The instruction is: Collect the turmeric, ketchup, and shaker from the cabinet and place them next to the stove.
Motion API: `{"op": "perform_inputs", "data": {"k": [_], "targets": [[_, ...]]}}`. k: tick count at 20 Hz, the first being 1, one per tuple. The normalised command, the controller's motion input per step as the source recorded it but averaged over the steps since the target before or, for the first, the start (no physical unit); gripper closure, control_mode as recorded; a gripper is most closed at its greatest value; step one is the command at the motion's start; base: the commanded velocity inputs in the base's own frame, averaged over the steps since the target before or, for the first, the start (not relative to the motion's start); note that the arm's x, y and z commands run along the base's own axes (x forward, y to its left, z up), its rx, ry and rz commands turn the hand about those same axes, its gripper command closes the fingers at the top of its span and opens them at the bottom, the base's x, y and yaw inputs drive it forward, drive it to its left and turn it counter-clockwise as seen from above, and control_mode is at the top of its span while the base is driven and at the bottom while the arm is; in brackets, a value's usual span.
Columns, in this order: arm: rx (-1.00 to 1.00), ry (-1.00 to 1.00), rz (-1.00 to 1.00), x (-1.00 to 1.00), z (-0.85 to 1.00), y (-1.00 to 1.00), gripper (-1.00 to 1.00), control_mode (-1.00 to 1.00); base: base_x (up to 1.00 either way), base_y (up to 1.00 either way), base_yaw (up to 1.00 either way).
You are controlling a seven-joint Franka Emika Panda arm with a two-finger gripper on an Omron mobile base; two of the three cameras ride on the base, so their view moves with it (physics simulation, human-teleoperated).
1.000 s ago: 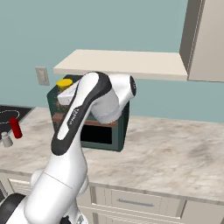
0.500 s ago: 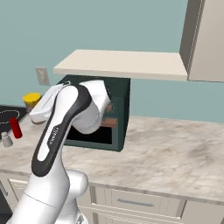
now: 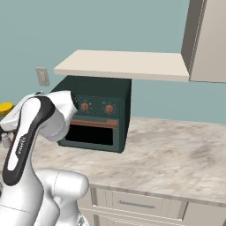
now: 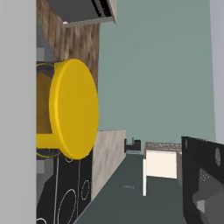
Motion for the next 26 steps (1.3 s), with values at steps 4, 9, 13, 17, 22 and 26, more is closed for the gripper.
{"op": "perform_inputs", "data": {"k": [4,9,13,17,22,26], "targets": [[0.0,0.01,0.02,0.19,-0.28,0.9,1.0,-1.0,0.0,0.0,0.0],[0.0,0.0,0.04,0.15,-0.35,0.84,1.0,-1.0,0.0,0.0,0.0],[0.0,0.0,0.04,0.11,-0.4,0.81,1.0,-1.0,0.0,0.0,0.0],[0.0,0.0,0.03,0.27,-0.36,0.59,1.0,-1.0,0.0,0.0,0.0],[0.0,0.0,0.0,0.66,-0.29,0.1,1.0,-1.0,0.0,0.0,0.0],[0.0,0.0,0.0,0.69,-0.33,0.0,1.0,-1.0,0.0,0.0,0.0]]}}
